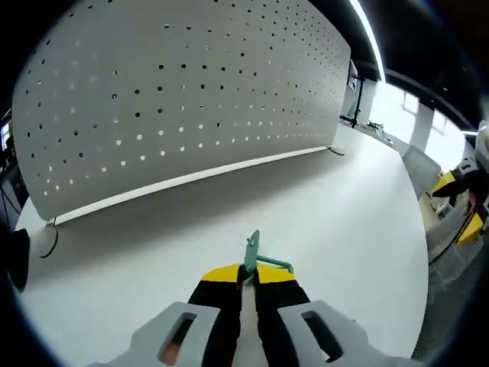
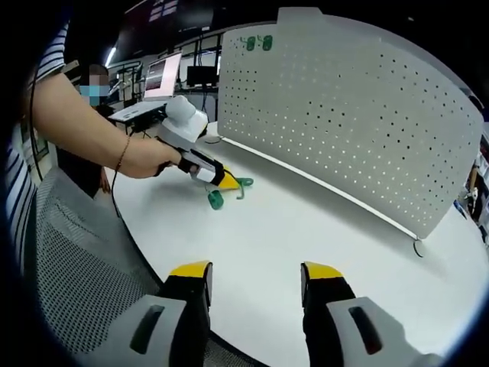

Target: Insert the hook assembly into the mounting plate slot until the hook locks in place.

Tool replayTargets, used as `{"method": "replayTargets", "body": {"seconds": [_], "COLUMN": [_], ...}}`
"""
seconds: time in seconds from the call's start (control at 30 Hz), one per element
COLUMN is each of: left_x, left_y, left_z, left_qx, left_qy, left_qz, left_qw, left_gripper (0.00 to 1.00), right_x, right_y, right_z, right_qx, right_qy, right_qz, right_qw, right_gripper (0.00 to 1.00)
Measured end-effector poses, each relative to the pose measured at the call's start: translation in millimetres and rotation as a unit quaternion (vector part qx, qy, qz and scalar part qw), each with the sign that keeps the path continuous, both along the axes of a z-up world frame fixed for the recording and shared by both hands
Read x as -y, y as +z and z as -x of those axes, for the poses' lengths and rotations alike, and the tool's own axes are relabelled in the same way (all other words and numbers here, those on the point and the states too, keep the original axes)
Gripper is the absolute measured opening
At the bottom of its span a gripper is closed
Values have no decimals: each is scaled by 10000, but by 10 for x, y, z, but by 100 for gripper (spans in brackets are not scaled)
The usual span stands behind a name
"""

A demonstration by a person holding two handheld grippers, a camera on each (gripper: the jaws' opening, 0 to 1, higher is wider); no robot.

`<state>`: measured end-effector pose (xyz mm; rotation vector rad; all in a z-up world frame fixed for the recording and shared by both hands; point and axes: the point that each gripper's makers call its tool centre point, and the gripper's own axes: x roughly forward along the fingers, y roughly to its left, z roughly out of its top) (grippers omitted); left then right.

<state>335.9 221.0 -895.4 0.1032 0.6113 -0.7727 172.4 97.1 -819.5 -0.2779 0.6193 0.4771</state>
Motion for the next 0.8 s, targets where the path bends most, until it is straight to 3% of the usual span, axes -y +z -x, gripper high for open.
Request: {"method": "replayTargets", "body": {"seconds": [0.37,0.63,0.8], "left_x": [-58,-81,-81], "left_y": [156,434,641], "left_z": [-50,-88,-51], "left_qx": [12,-50,-294], "left_qy": [104,7,-41], "left_qz": [1,-59,-163], "left_qw": [9999,10000,9994], "left_gripper": [3,2,2], "right_x": [-12,-43,-86], "right_y": [5,22,45], "right_z": [2,1,-6], "right_qx": [13,36,16], "right_qy": [32,93,171], "right_qz": [-1,-42,-91], "right_qw": [10000,9999,9998], "right_gripper": [43,43,43]}}
